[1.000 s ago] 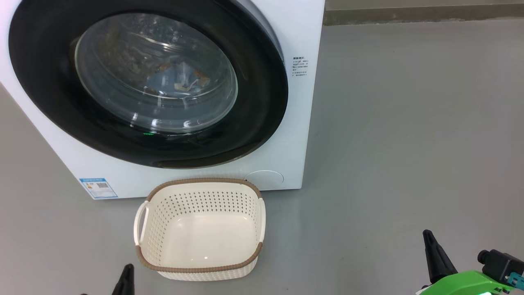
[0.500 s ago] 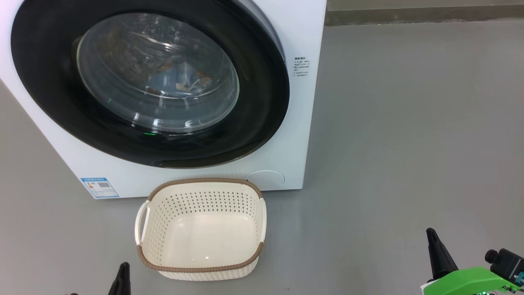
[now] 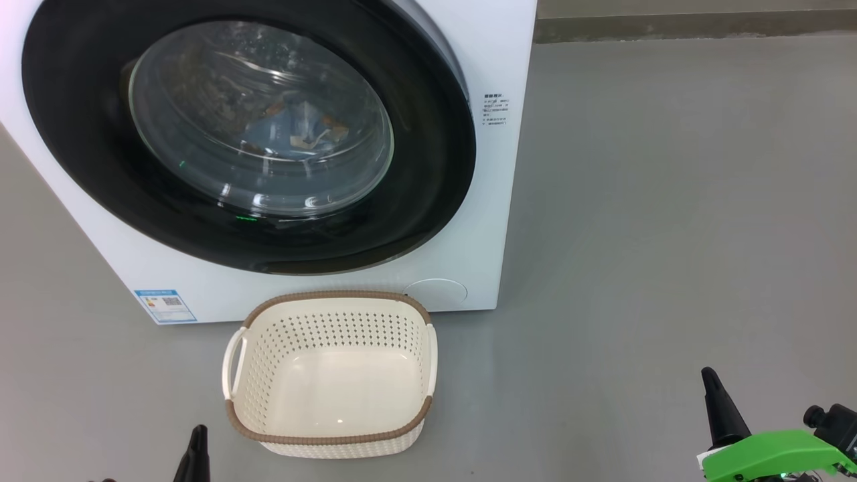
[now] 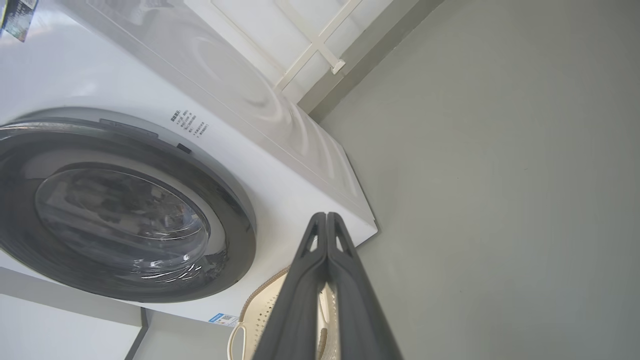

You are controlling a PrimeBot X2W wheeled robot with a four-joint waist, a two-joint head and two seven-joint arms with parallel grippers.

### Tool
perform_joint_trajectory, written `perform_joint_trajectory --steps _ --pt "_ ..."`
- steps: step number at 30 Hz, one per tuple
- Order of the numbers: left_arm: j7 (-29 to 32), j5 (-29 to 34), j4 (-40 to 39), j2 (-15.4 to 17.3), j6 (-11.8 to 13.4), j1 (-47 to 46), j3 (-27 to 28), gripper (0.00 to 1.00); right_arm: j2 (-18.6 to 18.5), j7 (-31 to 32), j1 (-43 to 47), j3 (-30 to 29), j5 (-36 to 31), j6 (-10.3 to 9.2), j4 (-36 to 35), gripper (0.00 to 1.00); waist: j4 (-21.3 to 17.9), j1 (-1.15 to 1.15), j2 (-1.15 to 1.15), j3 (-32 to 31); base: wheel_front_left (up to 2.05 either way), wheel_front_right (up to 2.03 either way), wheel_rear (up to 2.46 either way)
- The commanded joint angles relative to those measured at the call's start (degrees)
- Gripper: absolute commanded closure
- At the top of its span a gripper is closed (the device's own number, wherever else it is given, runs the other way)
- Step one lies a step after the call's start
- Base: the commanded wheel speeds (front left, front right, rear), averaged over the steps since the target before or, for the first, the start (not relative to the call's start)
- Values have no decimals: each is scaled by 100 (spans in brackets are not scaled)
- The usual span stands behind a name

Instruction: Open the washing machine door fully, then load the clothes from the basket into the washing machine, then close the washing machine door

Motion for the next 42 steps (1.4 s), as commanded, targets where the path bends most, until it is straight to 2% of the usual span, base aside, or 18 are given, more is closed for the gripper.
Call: perform_joint_trajectory --steps 1,42 --pt "66 -186 -193 50 -9 -277 144 100 -49 39 -259 -12 169 1 -182 100 3 0 0 -1 0 0 0" --pt "756 -2444 -423 -181 -17 -506 596 100 123 726 -412 -361 2143 0 -493 100 74 0 0 -20 0 0 0"
